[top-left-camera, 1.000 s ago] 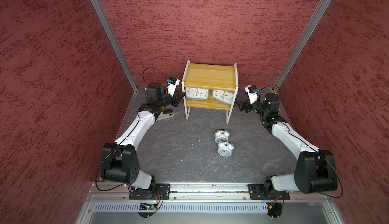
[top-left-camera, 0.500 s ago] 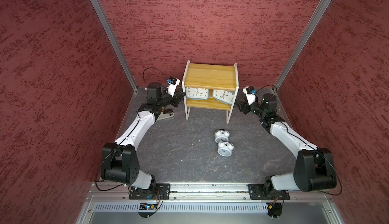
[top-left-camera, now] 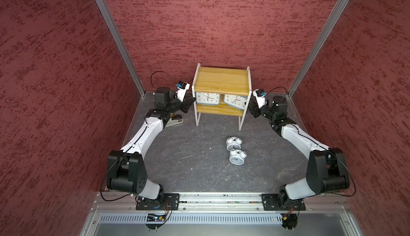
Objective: Place the alarm clocks on the shelf by style
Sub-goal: Place the alarm on the shelf.
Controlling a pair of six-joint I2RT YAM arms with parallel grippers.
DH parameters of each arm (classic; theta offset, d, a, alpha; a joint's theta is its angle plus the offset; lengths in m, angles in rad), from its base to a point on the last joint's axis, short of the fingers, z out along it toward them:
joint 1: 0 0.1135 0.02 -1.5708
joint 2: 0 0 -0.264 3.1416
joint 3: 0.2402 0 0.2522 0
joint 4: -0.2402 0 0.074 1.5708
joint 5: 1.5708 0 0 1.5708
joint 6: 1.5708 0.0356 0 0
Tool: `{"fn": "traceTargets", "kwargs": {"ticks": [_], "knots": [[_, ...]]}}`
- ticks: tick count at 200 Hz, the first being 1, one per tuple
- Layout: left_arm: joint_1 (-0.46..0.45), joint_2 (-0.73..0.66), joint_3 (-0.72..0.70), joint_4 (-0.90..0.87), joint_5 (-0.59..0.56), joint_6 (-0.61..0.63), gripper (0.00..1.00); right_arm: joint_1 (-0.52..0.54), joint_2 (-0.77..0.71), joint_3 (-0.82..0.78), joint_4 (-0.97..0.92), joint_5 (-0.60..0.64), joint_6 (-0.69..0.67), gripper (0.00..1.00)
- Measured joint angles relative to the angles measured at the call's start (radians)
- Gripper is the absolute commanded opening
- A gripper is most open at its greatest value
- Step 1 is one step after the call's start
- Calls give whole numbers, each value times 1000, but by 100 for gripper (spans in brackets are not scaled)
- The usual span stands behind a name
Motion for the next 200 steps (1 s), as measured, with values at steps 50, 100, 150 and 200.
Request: {"fn": "traceTargets", "kwargs": {"ticks": [50,100,150,200], "knots": [[0,0,0,0,1,0,13,2,29,25,-1,13,-1,31],[0,0,2,-5,2,0,13,2,76,74,-17,-2,-24,28],[0,2,6,-10,3,0,13,2,92,100,-34,-14,-31,28],[0,9,15,-22,27,4,13,-3,95,109,-37,-35,-27,28]]}}
